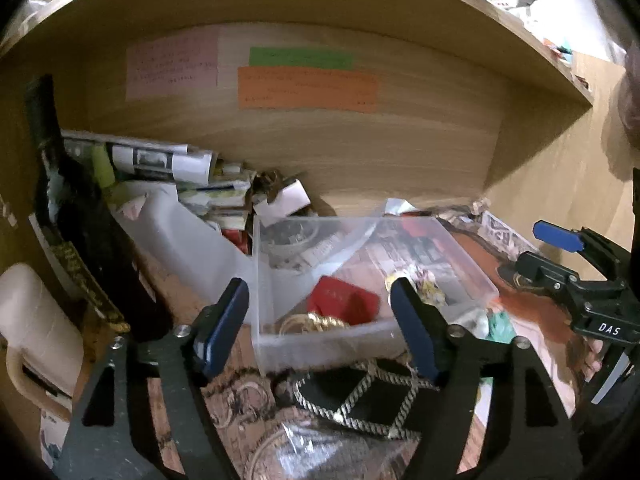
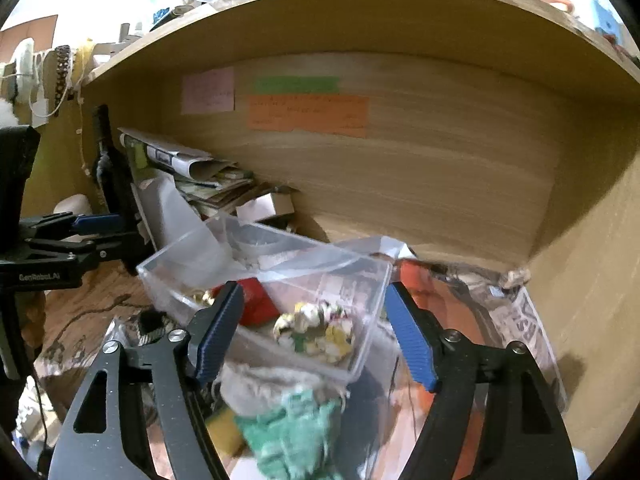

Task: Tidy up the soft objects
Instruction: 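Grasp the black chain-trimmed bag with the left tool while the right grasps green knit cloth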

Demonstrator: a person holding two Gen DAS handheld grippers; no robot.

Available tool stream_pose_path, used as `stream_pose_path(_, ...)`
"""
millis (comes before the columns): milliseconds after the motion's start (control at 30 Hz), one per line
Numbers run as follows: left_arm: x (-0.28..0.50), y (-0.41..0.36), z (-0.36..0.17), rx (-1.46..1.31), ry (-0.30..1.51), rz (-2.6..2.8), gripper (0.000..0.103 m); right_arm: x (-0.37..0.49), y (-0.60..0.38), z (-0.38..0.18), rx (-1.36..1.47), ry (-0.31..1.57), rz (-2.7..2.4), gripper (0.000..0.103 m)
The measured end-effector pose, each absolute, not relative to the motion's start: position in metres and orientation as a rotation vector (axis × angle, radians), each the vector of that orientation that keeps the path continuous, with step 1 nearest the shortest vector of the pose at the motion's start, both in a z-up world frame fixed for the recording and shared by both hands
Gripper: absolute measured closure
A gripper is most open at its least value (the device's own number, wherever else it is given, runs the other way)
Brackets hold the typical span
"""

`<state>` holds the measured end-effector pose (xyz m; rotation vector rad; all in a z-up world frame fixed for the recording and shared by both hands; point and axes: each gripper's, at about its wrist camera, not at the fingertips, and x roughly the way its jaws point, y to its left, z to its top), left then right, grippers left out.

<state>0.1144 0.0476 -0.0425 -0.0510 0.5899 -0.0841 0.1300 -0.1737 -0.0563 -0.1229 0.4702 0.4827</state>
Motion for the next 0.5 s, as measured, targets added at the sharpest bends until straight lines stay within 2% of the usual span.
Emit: stream_pose_path(500, 0.106, 0.045, -0.112, -0.088, 0.762, -0.111, 0.026, 0.104, -0.191, -0.117, -0.038, 0.647, 0.484, 0.031)
